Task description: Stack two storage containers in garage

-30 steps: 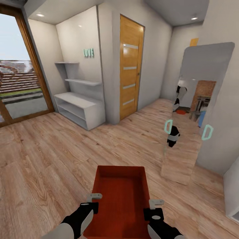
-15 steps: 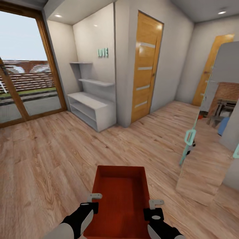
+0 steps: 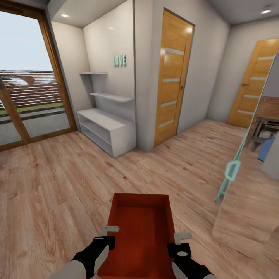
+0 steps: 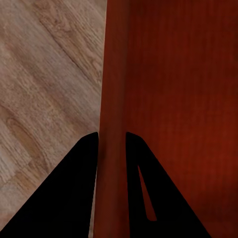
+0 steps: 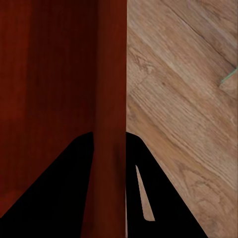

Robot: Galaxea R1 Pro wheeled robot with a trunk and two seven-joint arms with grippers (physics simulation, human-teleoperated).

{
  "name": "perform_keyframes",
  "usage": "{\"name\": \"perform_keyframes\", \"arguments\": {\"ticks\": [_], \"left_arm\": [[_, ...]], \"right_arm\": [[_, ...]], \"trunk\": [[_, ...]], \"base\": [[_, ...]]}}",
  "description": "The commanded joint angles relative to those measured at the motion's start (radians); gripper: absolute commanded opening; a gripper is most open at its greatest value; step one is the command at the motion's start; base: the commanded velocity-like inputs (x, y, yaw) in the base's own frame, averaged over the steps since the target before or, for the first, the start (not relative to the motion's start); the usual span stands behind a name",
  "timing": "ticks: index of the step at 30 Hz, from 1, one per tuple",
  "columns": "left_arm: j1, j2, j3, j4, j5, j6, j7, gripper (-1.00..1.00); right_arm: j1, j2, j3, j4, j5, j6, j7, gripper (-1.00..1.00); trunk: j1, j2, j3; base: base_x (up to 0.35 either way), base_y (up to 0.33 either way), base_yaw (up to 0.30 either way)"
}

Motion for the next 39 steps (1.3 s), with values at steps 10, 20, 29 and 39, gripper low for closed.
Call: {"name": "perform_keyframes", "arguments": {"ticks": [10,20,29,39], "left_arm": [[0.000,0.005,-0.006,-0.005,-0.023,0.009,0.013,-1.00],[0.000,0.005,-0.006,-0.005,-0.023,0.009,0.013,-1.00],[0.000,0.005,-0.006,-0.005,-0.023,0.009,0.013,-1.00],[0.000,0.005,-0.006,-0.005,-0.023,0.009,0.013,-1.00]], "right_arm": [[-0.001,-0.005,-0.006,0.014,-0.016,-0.001,-0.010,-1.00],[-0.001,-0.005,-0.006,0.014,-0.016,0.000,-0.010,-1.00],[-0.001,-0.004,-0.006,0.014,-0.016,-0.001,-0.010,-1.00],[-0.001,-0.005,-0.006,0.014,-0.016,-0.001,-0.010,-1.00]], "trunk": [[0.000,0.000,-0.001],[0.000,0.000,-0.001],[0.000,0.000,-0.001],[0.000,0.000,-0.001]], "base": [[0.322,0.000,0.000],[0.321,0.000,0.000],[0.322,0.000,0.000],[0.322,0.000,0.000]]}}
